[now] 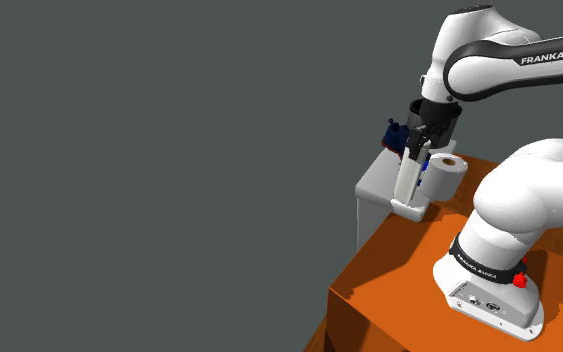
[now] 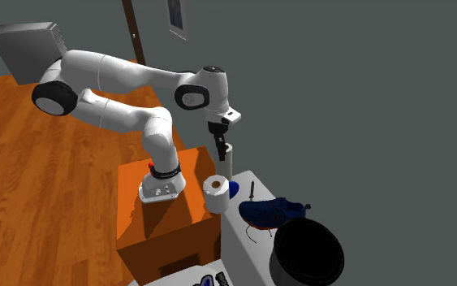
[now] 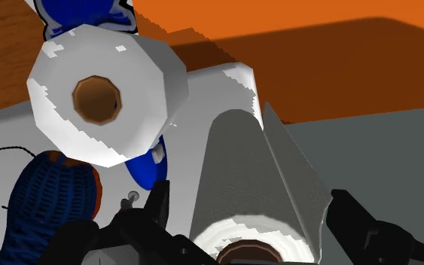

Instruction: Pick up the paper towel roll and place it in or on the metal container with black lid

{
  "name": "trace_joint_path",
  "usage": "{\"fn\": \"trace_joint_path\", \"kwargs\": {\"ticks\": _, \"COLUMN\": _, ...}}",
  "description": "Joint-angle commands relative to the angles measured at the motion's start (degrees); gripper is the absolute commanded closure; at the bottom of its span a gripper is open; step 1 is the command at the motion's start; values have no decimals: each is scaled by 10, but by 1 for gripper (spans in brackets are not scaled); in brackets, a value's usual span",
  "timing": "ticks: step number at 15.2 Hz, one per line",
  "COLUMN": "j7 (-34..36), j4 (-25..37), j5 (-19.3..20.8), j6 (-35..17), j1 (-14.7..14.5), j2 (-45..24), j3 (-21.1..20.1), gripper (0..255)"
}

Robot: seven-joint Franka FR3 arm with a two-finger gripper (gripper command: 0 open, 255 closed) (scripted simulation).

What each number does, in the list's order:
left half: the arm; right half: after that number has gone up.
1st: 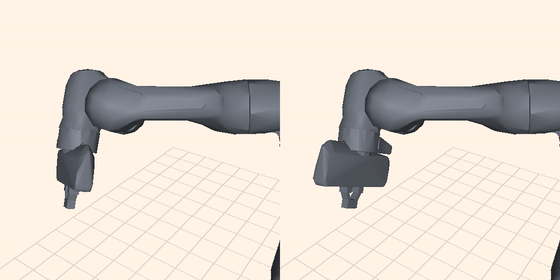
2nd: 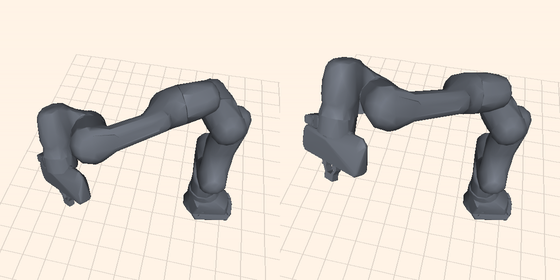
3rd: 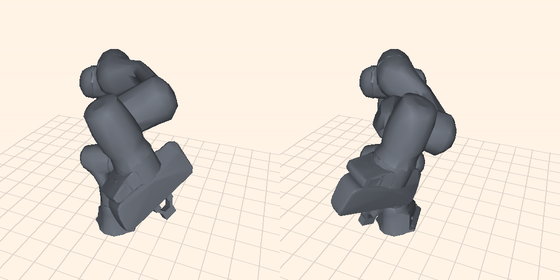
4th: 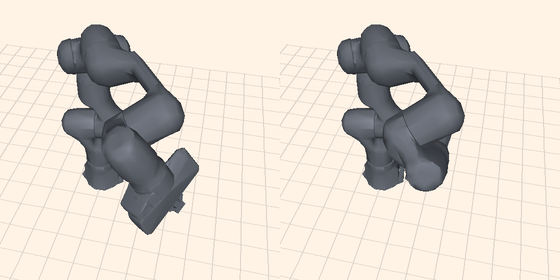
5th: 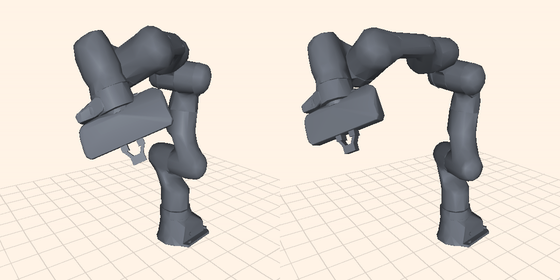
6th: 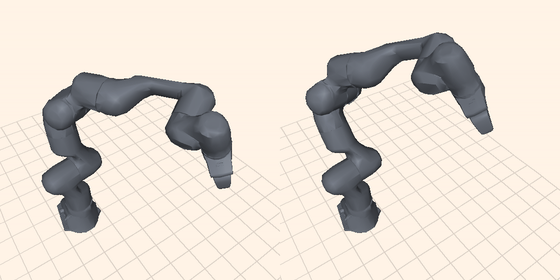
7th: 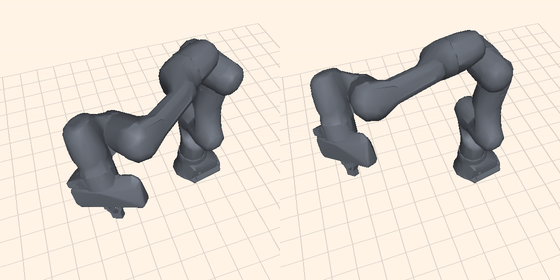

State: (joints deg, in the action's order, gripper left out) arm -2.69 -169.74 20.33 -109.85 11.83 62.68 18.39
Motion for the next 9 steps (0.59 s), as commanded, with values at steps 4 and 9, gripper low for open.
{"fn": "trace_joint_path", "kwargs": {"ticks": 4, "j7": 0, "j4": 0, "j5": 0, "j6": 0, "j1": 0, "j2": 0, "j3": 0, "gripper": 255}}
{"fn": "trace_joint_path", "kwargs": {"ticks": 9, "j7": 0, "j4": 0, "j5": 0, "j6": 0, "j1": 0, "j2": 0, "j3": 0, "gripper": 255}}
